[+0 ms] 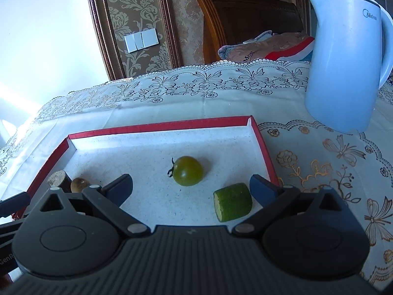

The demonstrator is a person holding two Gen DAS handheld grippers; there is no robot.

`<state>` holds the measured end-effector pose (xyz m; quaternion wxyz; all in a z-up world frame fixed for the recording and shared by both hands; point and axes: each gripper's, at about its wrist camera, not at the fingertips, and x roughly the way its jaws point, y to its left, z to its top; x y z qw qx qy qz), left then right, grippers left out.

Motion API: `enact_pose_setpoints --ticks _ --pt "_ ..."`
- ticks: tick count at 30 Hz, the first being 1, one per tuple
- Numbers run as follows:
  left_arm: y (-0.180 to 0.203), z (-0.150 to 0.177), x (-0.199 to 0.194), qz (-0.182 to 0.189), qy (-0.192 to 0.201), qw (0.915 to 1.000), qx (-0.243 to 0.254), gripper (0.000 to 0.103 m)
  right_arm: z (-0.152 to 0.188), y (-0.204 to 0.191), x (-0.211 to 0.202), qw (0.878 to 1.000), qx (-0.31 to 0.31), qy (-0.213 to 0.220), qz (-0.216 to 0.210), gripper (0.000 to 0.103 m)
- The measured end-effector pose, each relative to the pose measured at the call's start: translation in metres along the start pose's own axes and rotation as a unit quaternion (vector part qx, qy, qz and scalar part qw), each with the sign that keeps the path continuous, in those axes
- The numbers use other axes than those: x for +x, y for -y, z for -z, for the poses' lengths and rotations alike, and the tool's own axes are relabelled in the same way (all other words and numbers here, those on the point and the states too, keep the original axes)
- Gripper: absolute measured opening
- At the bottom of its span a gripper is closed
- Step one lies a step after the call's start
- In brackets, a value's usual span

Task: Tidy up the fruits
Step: 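Withdraw both open tools from the tray back toward the loose produce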

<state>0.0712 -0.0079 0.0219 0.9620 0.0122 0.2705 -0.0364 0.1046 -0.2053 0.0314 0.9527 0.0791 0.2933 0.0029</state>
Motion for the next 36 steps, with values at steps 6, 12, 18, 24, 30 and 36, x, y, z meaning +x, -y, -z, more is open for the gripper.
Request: enact_pose_setpoints --ticks 6,12,18,24,30,36 --pt "-0.003 0.014 -0.016 0.007 0.007 0.9999 0.001 0.067 0.014 -0.002 -0.018 1.0 -0.004 0.008 -0.003 0.102" --pt "-0.004 0.018 -0.02 0.017 0.017 0.9997 0.01 0.067 0.023 -0.003 -0.041 0.999 -0.017 0.041 0.011 0.103" --pt "-0.008 0.02 -0.016 0.02 0.011 0.9997 0.007 0.067 0.031 0.0 -0.064 0.998 -0.016 0.062 0.004 0.103" --pt "-0.005 0.023 -0.021 0.016 0.024 0.9994 0.017 0.067 0.044 0.001 -0.075 0.997 -0.027 0.066 0.007 0.103" --pt "-0.007 0.023 -0.024 0.016 0.027 0.9994 0.012 0.071 0.055 0.005 -0.085 0.998 -0.026 0.064 -0.001 0.103" --pt "-0.011 0.025 -0.028 0.02 0.023 0.9995 0.01 0.072 0.06 0.011 -0.089 0.998 -0.019 0.062 -0.004 0.103"
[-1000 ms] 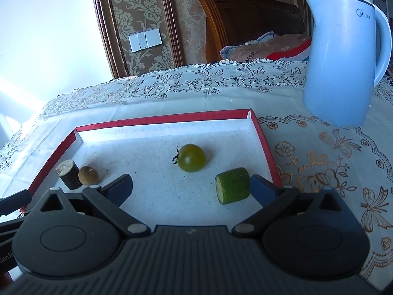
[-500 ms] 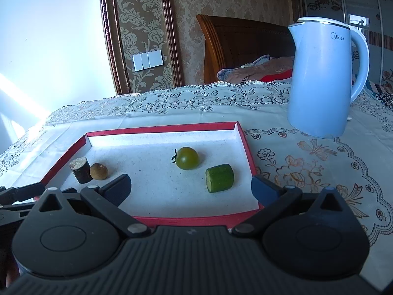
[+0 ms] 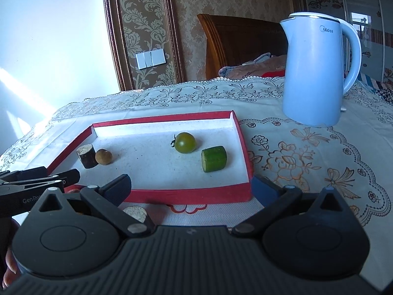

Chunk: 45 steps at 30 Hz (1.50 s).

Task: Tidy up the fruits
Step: 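Withdraw both open tools from the tray back toward the loose produce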

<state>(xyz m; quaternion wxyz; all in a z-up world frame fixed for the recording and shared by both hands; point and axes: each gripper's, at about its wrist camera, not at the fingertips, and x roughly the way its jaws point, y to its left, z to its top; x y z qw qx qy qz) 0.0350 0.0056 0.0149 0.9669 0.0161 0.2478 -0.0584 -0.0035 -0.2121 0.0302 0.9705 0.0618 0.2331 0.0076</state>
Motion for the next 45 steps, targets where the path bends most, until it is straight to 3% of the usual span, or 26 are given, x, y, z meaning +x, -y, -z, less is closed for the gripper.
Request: enact_pose_setpoints --ticks 4,7,18,20,22,27,32,38,40,41,44,45 --pt "-0.003 0.005 -0.01 0.012 -0.005 0.9999 0.01 0.072 0.004 0.004 -0.001 1.0 0.003 -0.007 -0.002 0.103" --pt "-0.005 0.01 -0.021 0.01 0.002 0.9998 0.02 0.078 0.005 0.008 -0.003 1.0 0.008 -0.008 -0.003 0.103" --pt "0.003 0.021 -0.033 0.034 0.022 0.998 0.048 0.078 0.018 0.022 -0.007 1.0 0.02 -0.012 0.0 0.103" --pt "-0.001 0.021 -0.043 0.068 0.048 0.996 0.034 0.079 0.019 0.023 -0.009 1.0 0.021 -0.002 0.001 0.103" --pt "0.0 0.021 -0.052 0.072 0.074 0.994 0.035 0.079 0.02 0.024 -0.011 1.0 0.02 0.006 0.006 0.103" --pt "0.013 0.021 -0.03 0.065 0.02 0.9956 0.064 0.081 0.021 0.024 -0.007 1.0 0.019 0.002 0.003 0.103" --pt "0.02 0.025 -0.019 0.049 0.0 0.995 0.087 0.082 0.022 0.025 -0.004 1.0 0.023 -0.002 0.0 0.103" --pt "0.008 0.023 -0.019 0.04 0.004 0.9976 0.056 0.083 0.022 0.03 -0.005 0.999 0.036 -0.002 0.001 0.103" --pt "0.006 0.022 -0.019 0.07 -0.011 0.9963 0.049 0.084 0.022 0.032 -0.005 0.999 0.04 -0.001 -0.001 0.103" --pt "0.009 0.023 -0.022 0.087 -0.01 0.9945 0.058 0.084 0.022 0.032 -0.005 0.999 0.042 0.001 -0.001 0.103" --pt "0.023 0.029 -0.022 0.049 0.009 0.9937 0.1 0.085 0.021 0.034 -0.006 0.999 0.046 0.003 0.002 0.103" --pt "0.024 0.029 -0.02 0.052 0.005 0.9933 0.103 0.085 0.021 0.034 -0.005 0.999 0.047 0.001 0.002 0.103"
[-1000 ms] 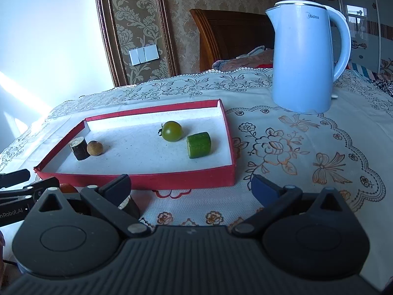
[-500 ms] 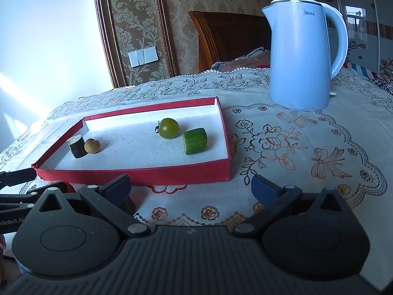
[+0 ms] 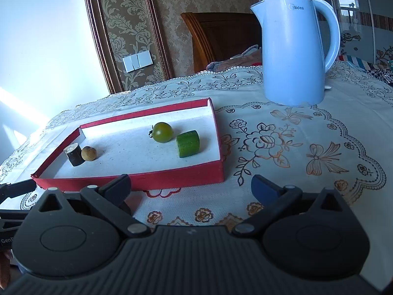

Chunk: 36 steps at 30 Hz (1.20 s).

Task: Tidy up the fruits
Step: 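Withdraw both open tools from the tray back toward the loose produce, then lower the left tool toward an orange while the right tool approaches a green tomato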

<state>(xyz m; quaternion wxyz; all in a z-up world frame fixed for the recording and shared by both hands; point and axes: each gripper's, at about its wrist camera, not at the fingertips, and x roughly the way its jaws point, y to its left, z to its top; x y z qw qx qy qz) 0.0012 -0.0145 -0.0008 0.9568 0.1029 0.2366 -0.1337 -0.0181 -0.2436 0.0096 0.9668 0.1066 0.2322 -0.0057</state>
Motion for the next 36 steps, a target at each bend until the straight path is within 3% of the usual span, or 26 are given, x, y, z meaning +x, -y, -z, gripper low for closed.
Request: enact_pose_setpoints --ticks 3,8,11,15,21,25,28,29,33,36 --pt "-0.008 -0.001 0.001 0.004 -0.004 0.9997 -0.024 0.085 0.0 0.0 0.0 1.0 0.0 -0.002 0.0 0.103" --pt "-0.034 -0.004 -0.001 -0.026 0.003 0.9958 -0.087 0.085 0.002 0.003 -0.007 1.0 -0.005 0.0 0.003 0.103" --pt "-0.046 -0.005 -0.003 0.012 0.001 0.9922 -0.124 0.084 0.004 0.009 -0.009 1.0 0.001 0.003 0.008 0.103" --pt "-0.032 -0.004 -0.01 0.014 0.024 0.9962 -0.083 0.084 0.005 0.017 -0.004 1.0 0.022 -0.007 0.01 0.103" --pt "-0.008 -0.001 0.005 -0.001 -0.018 0.9997 -0.019 0.084 0.008 0.016 -0.001 1.0 0.019 -0.01 0.01 0.103" --pt "-0.011 0.0 0.015 -0.006 -0.043 0.9987 -0.026 0.084 0.007 0.017 -0.002 1.0 0.019 -0.009 0.008 0.103" --pt "-0.021 0.001 0.019 0.009 -0.055 0.9971 -0.05 0.074 0.007 0.02 -0.004 1.0 0.023 -0.008 0.007 0.103" --pt "-0.022 0.001 0.017 0.015 -0.052 0.9971 -0.052 0.066 0.007 0.021 -0.006 1.0 0.023 -0.008 0.008 0.103" --pt "-0.011 0.002 0.013 0.019 -0.037 0.9988 -0.025 0.044 0.009 0.032 -0.014 1.0 0.021 -0.008 0.016 0.103" --pt "-0.011 0.002 0.012 0.025 -0.037 0.9987 -0.025 0.04 0.012 0.043 -0.022 1.0 0.015 -0.012 0.02 0.103"
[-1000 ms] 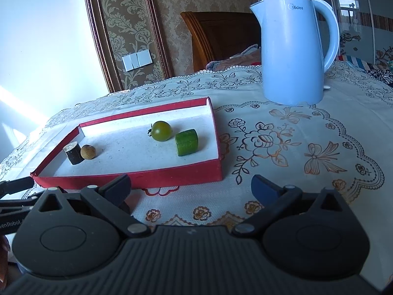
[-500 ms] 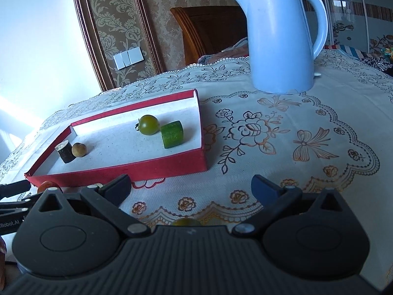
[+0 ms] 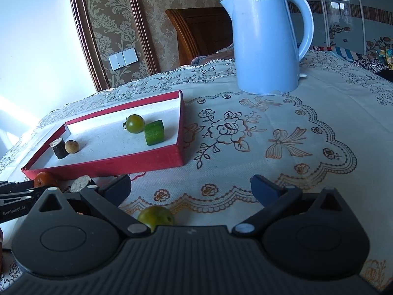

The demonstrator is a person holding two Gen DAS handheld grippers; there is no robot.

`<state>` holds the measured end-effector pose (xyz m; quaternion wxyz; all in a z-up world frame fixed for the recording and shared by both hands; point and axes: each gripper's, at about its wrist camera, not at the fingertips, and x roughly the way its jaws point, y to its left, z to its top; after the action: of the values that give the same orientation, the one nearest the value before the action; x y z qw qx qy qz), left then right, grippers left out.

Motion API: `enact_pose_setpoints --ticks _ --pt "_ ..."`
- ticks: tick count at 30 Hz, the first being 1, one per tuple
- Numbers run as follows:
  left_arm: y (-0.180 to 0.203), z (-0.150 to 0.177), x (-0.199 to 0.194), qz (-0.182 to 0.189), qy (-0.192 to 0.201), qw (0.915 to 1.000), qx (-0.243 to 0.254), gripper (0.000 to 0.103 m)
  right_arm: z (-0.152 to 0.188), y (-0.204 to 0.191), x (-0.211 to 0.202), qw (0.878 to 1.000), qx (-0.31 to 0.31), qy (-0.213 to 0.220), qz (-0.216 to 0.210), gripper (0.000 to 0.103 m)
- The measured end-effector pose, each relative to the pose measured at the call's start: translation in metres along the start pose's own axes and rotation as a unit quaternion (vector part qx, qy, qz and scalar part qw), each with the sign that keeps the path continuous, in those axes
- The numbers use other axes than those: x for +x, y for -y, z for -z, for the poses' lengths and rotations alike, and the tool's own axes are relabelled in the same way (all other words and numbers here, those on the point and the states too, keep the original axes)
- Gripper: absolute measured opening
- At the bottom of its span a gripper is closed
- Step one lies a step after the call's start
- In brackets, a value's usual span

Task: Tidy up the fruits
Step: 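Lower the left tool toward an orange while the right tool approaches a green tomato, then close the left tool on the orange while the right tool grasps the green tomato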

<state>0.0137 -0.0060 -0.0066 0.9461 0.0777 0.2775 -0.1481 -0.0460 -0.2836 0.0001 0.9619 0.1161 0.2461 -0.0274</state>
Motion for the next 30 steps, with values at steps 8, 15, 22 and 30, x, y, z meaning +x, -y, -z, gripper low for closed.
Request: enact_pose_setpoints --ticks 8,15,22,30 --pt "-0.002 -0.001 0.0 0.003 -0.001 1.0 -0.007 0.04 0.01 0.004 -0.01 1.0 -0.027 -0.002 -0.001 0.103" --pt "-0.003 -0.001 0.001 -0.001 -0.004 1.0 -0.009 0.041 0.016 -0.02 -0.012 0.995 -0.1 0.002 0.009 0.101" --pt "-0.002 -0.001 0.001 -0.002 -0.004 1.0 -0.007 0.041 0.017 -0.029 -0.007 0.992 -0.124 -0.015 0.001 0.086" --pt "-0.002 -0.001 0.001 -0.003 -0.004 1.0 -0.006 0.041 0.019 -0.034 -0.002 0.99 -0.138 -0.03 -0.002 0.071"
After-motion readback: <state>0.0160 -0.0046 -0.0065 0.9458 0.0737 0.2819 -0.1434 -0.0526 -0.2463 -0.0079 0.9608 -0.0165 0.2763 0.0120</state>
